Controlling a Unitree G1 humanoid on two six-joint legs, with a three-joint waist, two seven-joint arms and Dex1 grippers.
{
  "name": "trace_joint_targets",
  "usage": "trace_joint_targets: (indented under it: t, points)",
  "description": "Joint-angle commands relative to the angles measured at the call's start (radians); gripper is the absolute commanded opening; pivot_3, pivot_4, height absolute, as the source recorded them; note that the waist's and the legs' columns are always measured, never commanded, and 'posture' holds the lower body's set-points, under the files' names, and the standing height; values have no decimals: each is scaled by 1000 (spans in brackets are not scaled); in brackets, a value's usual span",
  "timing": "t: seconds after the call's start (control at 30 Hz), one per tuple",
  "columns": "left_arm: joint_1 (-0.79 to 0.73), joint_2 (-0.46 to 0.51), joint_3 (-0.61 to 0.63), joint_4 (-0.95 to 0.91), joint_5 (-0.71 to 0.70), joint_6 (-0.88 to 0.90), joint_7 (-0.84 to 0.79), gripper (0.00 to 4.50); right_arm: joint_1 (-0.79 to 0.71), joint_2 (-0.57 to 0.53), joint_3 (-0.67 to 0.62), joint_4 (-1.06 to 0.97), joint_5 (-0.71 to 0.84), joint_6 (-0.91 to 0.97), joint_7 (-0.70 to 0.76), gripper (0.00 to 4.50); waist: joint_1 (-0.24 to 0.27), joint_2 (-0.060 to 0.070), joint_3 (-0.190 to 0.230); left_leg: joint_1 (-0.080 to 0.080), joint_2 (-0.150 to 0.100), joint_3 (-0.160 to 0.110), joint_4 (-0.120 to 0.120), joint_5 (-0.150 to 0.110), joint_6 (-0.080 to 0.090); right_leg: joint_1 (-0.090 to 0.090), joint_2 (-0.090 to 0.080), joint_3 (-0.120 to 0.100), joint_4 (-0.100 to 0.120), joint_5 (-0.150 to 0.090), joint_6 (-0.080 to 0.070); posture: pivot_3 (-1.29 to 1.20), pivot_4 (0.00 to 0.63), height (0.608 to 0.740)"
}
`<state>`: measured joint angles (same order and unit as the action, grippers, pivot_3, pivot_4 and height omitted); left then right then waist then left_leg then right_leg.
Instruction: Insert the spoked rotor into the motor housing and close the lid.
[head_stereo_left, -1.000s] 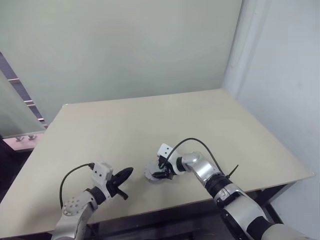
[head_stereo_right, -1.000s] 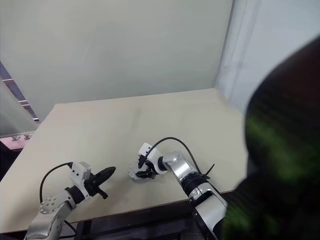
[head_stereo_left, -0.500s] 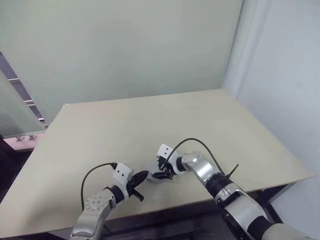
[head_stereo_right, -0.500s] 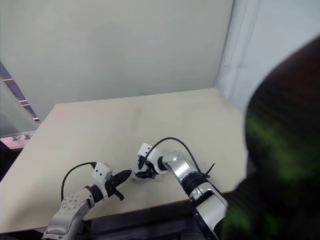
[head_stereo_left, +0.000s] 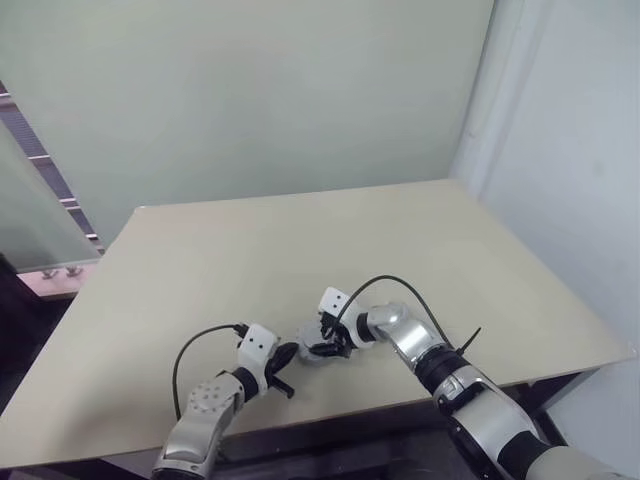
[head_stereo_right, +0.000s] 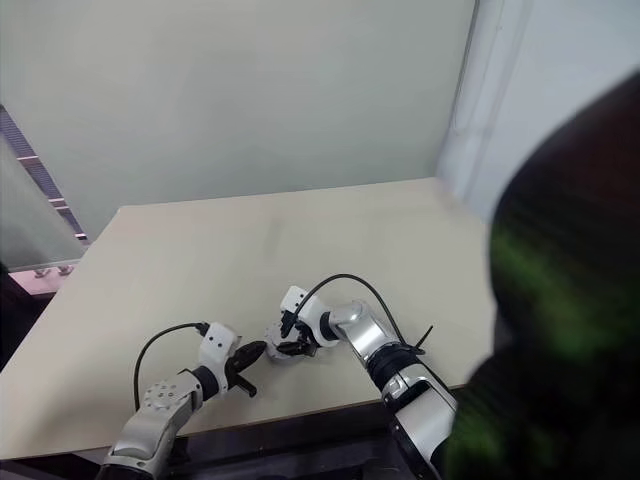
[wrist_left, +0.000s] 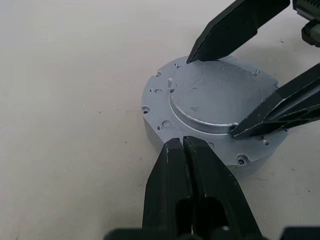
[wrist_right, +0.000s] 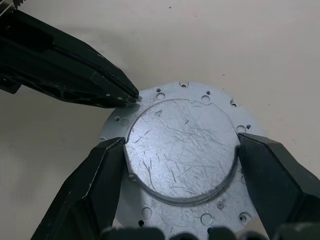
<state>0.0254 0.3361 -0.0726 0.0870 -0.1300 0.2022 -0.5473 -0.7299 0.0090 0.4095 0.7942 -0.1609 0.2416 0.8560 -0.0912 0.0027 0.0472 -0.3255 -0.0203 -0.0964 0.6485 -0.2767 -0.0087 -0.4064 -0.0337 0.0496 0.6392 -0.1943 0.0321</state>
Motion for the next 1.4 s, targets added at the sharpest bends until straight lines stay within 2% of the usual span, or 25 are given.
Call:
trace_joint_targets:
  t: [0.03, 0.13, 0.23, 0.27, 0.6, 0.7, 0.87, 1.03, 1.13, 1.27, 1.4]
  points:
    - [-19, -5, -23, 18, 18, 13, -1, 0, 18, -14, 19, -6, -14, 14, 16, 3316, 0, 0, 0, 0, 0, 0, 0, 0, 0, 0, 0, 0, 0, 0, 0, 0, 0, 740]
    - [-18, -2, -23, 18, 18, 14, -3, 0, 16, -18, 14, -17, -6, 32, 24, 3316, 2, 0, 0, 0, -1, 0, 0, 0, 0, 0, -1, 0, 0, 0, 0, 0, 0, 740]
    - [-19, -2, -24, 17, 18, 12, -4, 0, 10, -18, 7, -27, 9, 56, 52, 4358, 8, 0, 0, 0, -1, 0, 0, 0, 0, 0, -1, 0, 0, 0, 0, 0, 0, 740]
    - [-19, -2, -24, 17, 18, 11, -4, 0, 10, -16, 1, -34, 19, 61, 64, 4472, 9, 0, 0, 0, -1, 0, 0, 0, 0, 0, 0, 0, 0, 0, 0, 0, 0, 740]
    - [-26, -8, -27, 25, 17, 4, -4, 0, -23, -10, -105, -89, 141, 166, 119, 4472, 16, 0, 0, -2, -1, 0, -2, 0, 0, -2, 0, 0, -1, 0, 0, 0, 0, 740]
    - [-31, -11, -30, 30, 17, 3, -4, 0, -33, -20, -141, -96, 169, 186, 104, 4472, 16, 0, 0, -3, -1, 0, -2, 0, 0, -2, 0, 0, -1, 0, 0, 0, 0, 740]
    - [-41, -14, -36, 40, 18, -2, -5, 0, -72, -13, -285, -56, 254, 219, -11, 4472, 19, 0, 1, -3, -1, -1, -1, 0, 0, -2, 0, 0, -1, 0, 0, 0, 0, 740]
    - [-46, -18, -40, 46, 18, -7, -6, 0, -127, -31, -432, 24, 351, 449, -124, 4472, 21, 0, 1, -4, -1, -1, 0, 0, 0, -2, 0, 0, -1, 0, 0, 0, 0, 740]
    - [-46, -18, -41, 47, 18, -9, -6, 0, -135, -41, -453, 37, 370, 511, -135, 4472, 20, 0, 1, -5, -2, -1, 0, 0, 0, -3, 0, 0, -2, 0, 0, 0, 0, 740]
    - [-44, -21, -42, 47, 17, -14, -7, 0, -133, -62, -502, 119, 404, 701, -168, 4472, 18, 0, 1, -6, -1, 0, -1, 0, 0, -4, 0, 0, -2, 0, 1, 0, 0, 740]
    - [-48, -22, -43, 52, 17, -16, -10, 0, -134, -63, -547, 152, 441, 774, -179, 4472, 16, 1, 1, -8, -1, 0, -1, 0, 0, -5, 0, 0, -3, 1, 2, 0, 0, 740]
